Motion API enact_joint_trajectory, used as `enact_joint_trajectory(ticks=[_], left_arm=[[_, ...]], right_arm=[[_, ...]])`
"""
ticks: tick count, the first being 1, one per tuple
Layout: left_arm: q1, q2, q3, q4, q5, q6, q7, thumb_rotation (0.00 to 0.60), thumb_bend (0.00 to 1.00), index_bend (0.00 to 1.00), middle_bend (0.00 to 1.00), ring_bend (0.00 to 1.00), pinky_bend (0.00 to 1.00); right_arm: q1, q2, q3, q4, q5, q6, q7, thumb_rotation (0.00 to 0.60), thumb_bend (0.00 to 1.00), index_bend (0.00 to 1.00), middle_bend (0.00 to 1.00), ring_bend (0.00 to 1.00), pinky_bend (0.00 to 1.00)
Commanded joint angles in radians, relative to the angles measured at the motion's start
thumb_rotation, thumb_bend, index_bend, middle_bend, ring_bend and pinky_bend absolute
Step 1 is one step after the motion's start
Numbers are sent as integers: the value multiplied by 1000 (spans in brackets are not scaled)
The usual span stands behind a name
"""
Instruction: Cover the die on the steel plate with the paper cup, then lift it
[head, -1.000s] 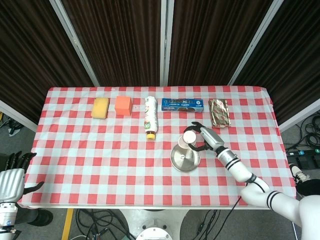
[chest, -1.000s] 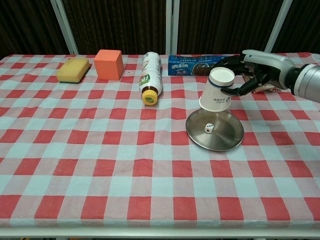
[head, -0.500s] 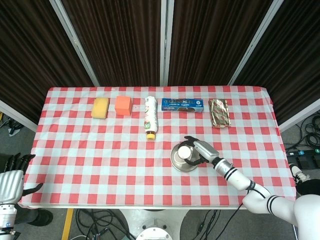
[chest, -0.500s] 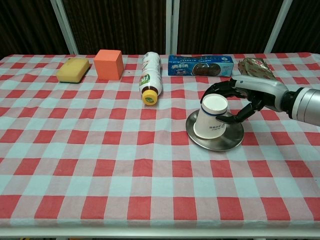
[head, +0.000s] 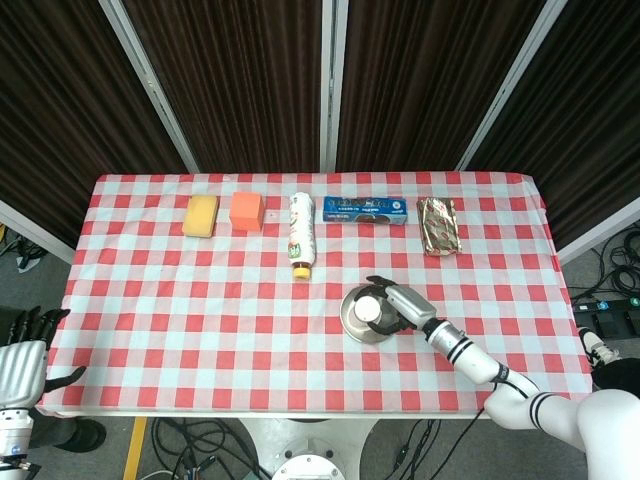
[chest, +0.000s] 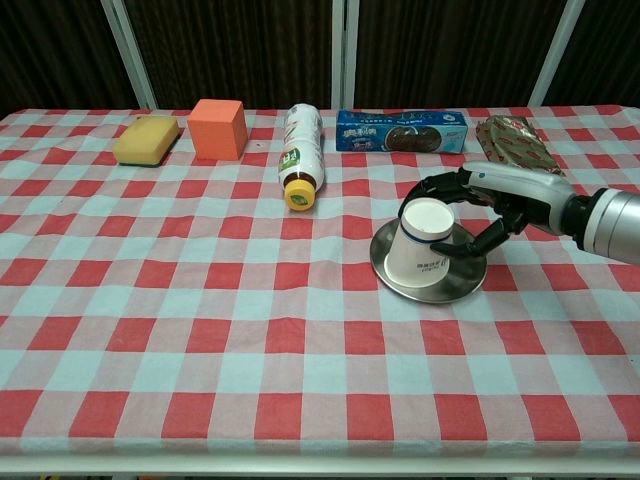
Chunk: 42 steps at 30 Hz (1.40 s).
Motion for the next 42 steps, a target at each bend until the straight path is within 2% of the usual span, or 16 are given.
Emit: enact_joint_trajectory(ticks=[1, 6, 14, 21, 24, 27, 30, 37, 39, 42], left_arm=[[-3, -1, -1, 3, 2, -3, 1, 600, 22, 158, 142, 46, 46], [-5, -1, -4, 4, 6, 2, -2, 600, 21, 158, 142, 46, 46], [-4, 2, -3, 1, 1, -2, 1, 600, 22, 158, 142, 46, 46], [-8, 2, -4, 0, 6, -5, 4, 600, 22, 158, 142, 46, 46], [-5, 3, -4, -1, 3, -2, 4, 600, 22, 158, 142, 46, 46], [-4, 3, -3, -1, 1, -4, 3, 600, 22, 158, 142, 46, 46], [-4, 1, -2, 0, 3, -2, 3, 600, 22, 158, 142, 46, 46], [-1, 1, -1, 0, 7, 4, 3, 600, 22, 158, 142, 46, 46], [2, 2, 0, -1, 6, 8, 2, 600, 22, 158, 142, 46, 46], [5, 2, 1, -3, 4, 8, 2, 600, 22, 158, 142, 46, 46]], right_arm=[[-9, 0, -7, 16, 4, 14, 8, 600, 327, 430, 310, 61, 95], [1, -46, 35, 90, 64, -18, 20, 600, 327, 426, 310, 61, 95], [1, -17, -41, 51, -32, 55, 79, 600, 327, 426, 322, 62, 86], [19, -65, 12, 127, 43, 2, 81, 600, 327, 426, 322, 62, 85], [15, -57, -10, 109, 4, 48, 91, 600, 327, 426, 322, 62, 84], [5, -31, -60, 70, -54, 95, 89, 600, 328, 426, 326, 62, 82], [0, -17, -83, 52, -71, 107, 72, 600, 333, 426, 332, 62, 79], [10, -62, -19, 127, 24, 41, 66, 600, 334, 425, 329, 62, 78], [12, -66, -23, 129, 14, 52, 82, 600, 334, 425, 328, 62, 79], [9, -53, -60, 104, -38, 94, 95, 600, 335, 423, 329, 62, 78]])
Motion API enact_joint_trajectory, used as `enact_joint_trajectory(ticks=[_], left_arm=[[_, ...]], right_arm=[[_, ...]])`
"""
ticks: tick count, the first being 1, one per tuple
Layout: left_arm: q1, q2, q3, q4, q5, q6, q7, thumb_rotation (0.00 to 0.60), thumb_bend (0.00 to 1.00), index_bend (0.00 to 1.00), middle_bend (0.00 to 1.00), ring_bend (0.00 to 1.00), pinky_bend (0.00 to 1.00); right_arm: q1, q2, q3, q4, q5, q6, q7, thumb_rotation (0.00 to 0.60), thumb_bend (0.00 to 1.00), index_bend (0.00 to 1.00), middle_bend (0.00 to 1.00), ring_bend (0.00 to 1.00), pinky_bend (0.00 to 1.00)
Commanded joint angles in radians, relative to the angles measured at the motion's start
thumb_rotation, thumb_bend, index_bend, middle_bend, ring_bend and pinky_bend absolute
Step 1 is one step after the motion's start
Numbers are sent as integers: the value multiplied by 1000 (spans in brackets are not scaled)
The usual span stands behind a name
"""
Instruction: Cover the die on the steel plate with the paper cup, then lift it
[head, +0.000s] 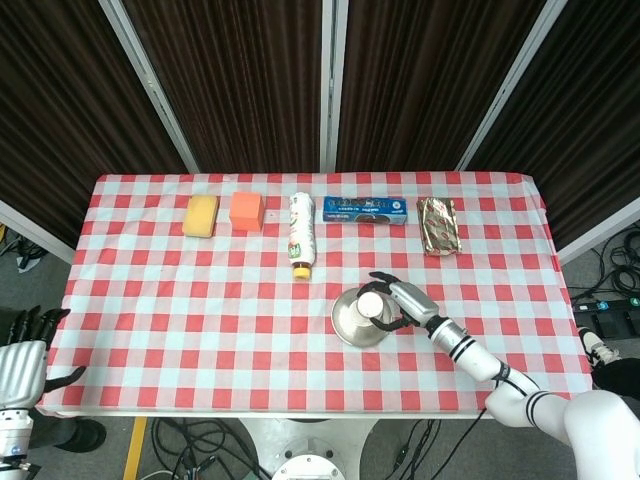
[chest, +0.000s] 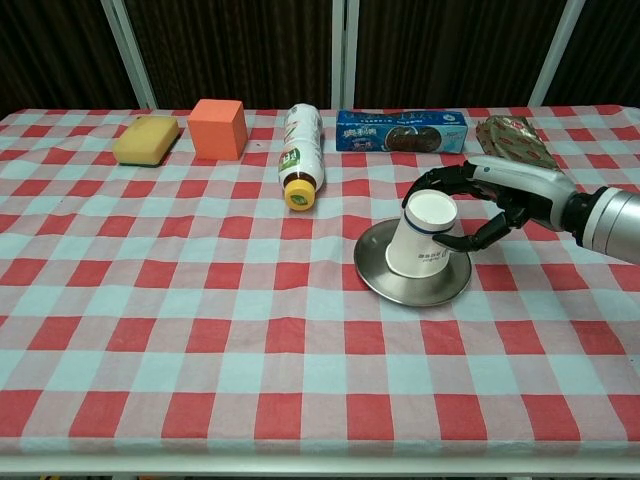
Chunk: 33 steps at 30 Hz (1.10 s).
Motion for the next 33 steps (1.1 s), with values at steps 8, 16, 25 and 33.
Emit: enact_joint_trajectory(ticks=[8, 16, 25, 33], left_arm=[[-1, -1, 0, 3, 3, -1, -1, 600, 22, 158, 142, 46, 46], [2, -2, 1, 2, -3, -4, -2, 600, 22, 158, 142, 46, 46], [1, -3, 1, 5, 0, -4, -4, 600, 22, 158, 142, 46, 46], [3, -3, 0, 3, -5, -6, -2, 600, 22, 158, 142, 46, 46]], right_arm=[[5, 5, -29, -10, -25, 18, -5, 600, 340, 415, 334, 62, 71], [14, 0, -36, -22, -42, 26, -10, 600, 340, 411, 330, 62, 71], [26, -7, -12, -11, -8, 3, -32, 600, 348, 398, 331, 62, 68], [39, 0, -47, -38, -61, 29, -2, 600, 350, 396, 331, 62, 67]])
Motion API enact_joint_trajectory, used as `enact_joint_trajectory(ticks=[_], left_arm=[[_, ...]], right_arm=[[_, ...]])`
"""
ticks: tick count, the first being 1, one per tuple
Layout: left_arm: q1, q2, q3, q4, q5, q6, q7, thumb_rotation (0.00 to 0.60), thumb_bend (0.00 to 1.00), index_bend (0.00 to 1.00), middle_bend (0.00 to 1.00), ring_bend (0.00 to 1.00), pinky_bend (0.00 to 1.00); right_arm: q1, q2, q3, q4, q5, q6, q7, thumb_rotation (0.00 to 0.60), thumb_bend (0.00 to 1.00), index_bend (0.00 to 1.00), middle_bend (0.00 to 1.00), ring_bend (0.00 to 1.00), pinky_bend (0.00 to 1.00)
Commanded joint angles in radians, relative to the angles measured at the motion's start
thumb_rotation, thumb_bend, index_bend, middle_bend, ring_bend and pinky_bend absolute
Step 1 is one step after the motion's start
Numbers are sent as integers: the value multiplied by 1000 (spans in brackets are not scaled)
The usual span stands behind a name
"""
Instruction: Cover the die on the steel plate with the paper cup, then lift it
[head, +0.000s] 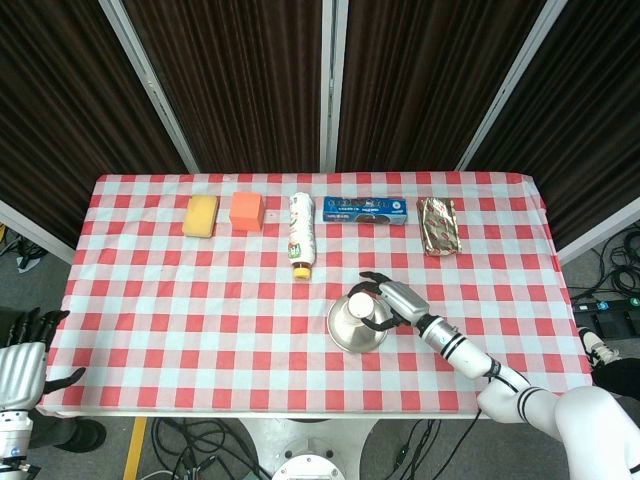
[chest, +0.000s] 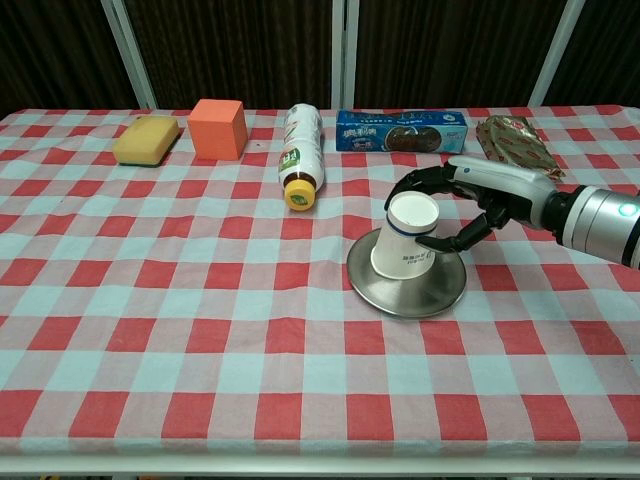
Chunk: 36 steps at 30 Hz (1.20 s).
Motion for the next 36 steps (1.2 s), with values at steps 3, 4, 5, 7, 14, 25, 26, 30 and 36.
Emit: enact_joint_trajectory(ticks=[3, 4, 5, 7, 14, 25, 26, 30, 36], left_arm=[[-1, 0, 0, 0, 3, 0, 2, 600, 22, 158, 142, 46, 46], [-2, 0, 0, 1, 3, -1, 3, 600, 22, 158, 142, 46, 46], [-2, 0, 0, 1, 3, -1, 3, 600, 22, 158, 142, 46, 46], [-2, 0, -1, 0, 3, 0, 2, 600, 22, 158, 142, 47, 46], [0, 0, 0, 0, -1, -1, 2, 600, 21, 158, 142, 46, 46], [-4, 0, -2, 0, 5, -1, 5, 600, 21, 158, 142, 46, 46], [-3, 1, -2, -1, 4, 0, 5, 600, 22, 158, 142, 46, 46], [1, 2, 0, -4, -3, -2, 5, 600, 22, 158, 142, 47, 45], [-2, 1, -1, -1, 2, -2, 7, 600, 22, 158, 142, 46, 46]], right_arm=[[7, 27, -55, -36, -65, 34, 14, 600, 354, 390, 333, 62, 63], [6, 25, -51, -30, -58, 30, 10, 600, 354, 389, 333, 62, 63], [6, 20, -41, -21, -42, 22, 8, 600, 354, 389, 333, 62, 63], [4, 8, -17, -3, -11, 9, 6, 600, 354, 389, 332, 62, 62], [6, 12, -31, -17, -34, 29, 15, 600, 355, 388, 331, 62, 61], [3, 5, -12, 10, 7, 10, 23, 600, 360, 383, 330, 62, 59], [3, 1, -8, 16, 10, 11, 29, 600, 360, 383, 328, 62, 59], [2, 12, -48, -8, -46, 51, 54, 600, 360, 382, 329, 62, 58], [1, 19, -64, -13, -61, 56, 33, 600, 360, 371, 331, 62, 55]])
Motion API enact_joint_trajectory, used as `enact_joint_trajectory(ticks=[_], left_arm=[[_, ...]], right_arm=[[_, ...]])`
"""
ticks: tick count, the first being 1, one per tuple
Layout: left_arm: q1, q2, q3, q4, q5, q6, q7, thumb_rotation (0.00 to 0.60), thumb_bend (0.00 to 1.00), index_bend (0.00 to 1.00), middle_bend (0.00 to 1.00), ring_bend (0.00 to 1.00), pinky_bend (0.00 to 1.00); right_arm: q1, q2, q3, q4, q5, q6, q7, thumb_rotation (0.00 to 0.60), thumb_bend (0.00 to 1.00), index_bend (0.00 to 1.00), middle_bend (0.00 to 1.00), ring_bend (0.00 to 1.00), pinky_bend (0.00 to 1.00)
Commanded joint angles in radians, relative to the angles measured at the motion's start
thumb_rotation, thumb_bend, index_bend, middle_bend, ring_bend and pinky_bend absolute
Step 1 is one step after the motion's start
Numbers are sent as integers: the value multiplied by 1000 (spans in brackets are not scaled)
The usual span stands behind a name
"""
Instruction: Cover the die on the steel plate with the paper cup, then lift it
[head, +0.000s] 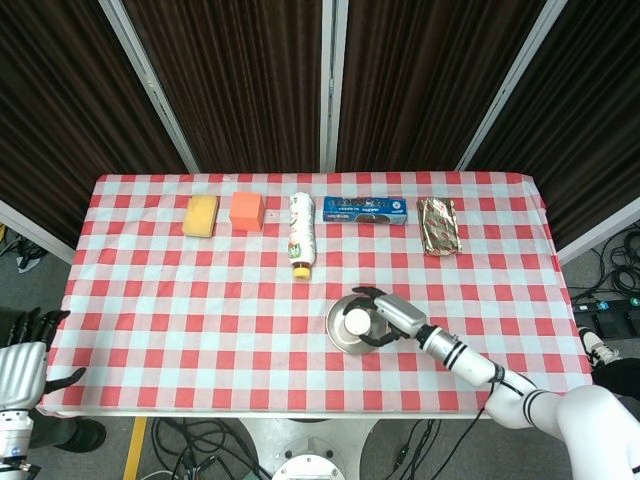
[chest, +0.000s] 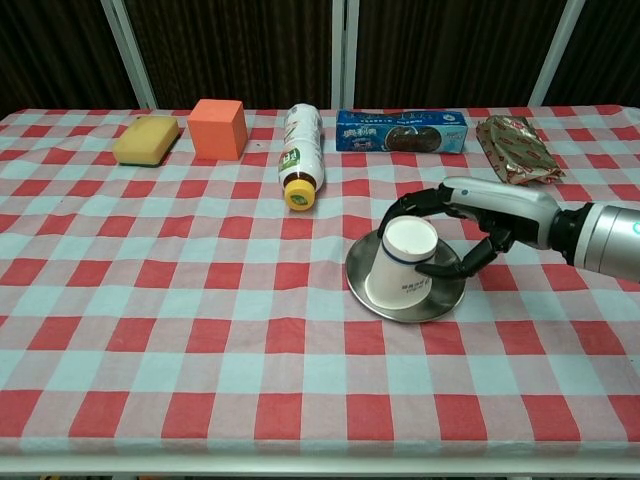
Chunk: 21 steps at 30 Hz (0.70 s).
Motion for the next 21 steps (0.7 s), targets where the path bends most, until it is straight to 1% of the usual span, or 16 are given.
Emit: enact_joint_trajectory(ticks=[1, 3, 5, 8, 11, 15, 17, 19, 21], left_arm=[[0, 1, -1, 0, 0, 1, 0, 600, 22, 158, 142, 46, 46], [0, 1, -1, 0, 1, 2, -2, 600, 22, 158, 142, 46, 46], [2, 1, 0, 0, 1, 3, -3, 600, 22, 158, 142, 46, 46], [2, 1, 0, -1, -1, 1, -3, 600, 22, 158, 142, 47, 46], [1, 2, 0, -1, 2, 2, -3, 600, 22, 158, 142, 46, 46], [0, 1, -2, 3, 5, 6, -8, 600, 21, 158, 142, 46, 46], [0, 1, -2, 4, 5, 4, -9, 600, 21, 158, 142, 46, 46], [-2, -1, -1, 5, 6, 2, -8, 600, 22, 158, 142, 46, 46], [-4, -2, -1, 6, 8, 1, -6, 600, 21, 158, 142, 46, 46]], right_arm=[[-3, -7, 25, 15, 37, -11, -16, 600, 360, 371, 331, 62, 55], [-5, -20, 52, 43, 70, -26, -30, 600, 360, 371, 330, 62, 55], [-5, -27, 65, 55, 84, -30, -30, 600, 360, 371, 329, 62, 55], [-8, -16, 68, 39, 77, -3, -5, 600, 360, 370, 329, 62, 55], [-15, 4, 86, 28, 82, 35, -3, 600, 360, 364, 328, 62, 55], [-23, 40, 145, 17, 148, 36, 28, 600, 360, 358, 327, 62, 55], [-20, 51, 172, 30, 188, 4, 29, 600, 360, 349, 322, 62, 55], [-13, 47, 203, 66, 243, -58, -5, 600, 359, 327, 309, 62, 55], [-2, 30, 218, 112, 281, -123, -57, 600, 356, 279, 286, 48, 55]])
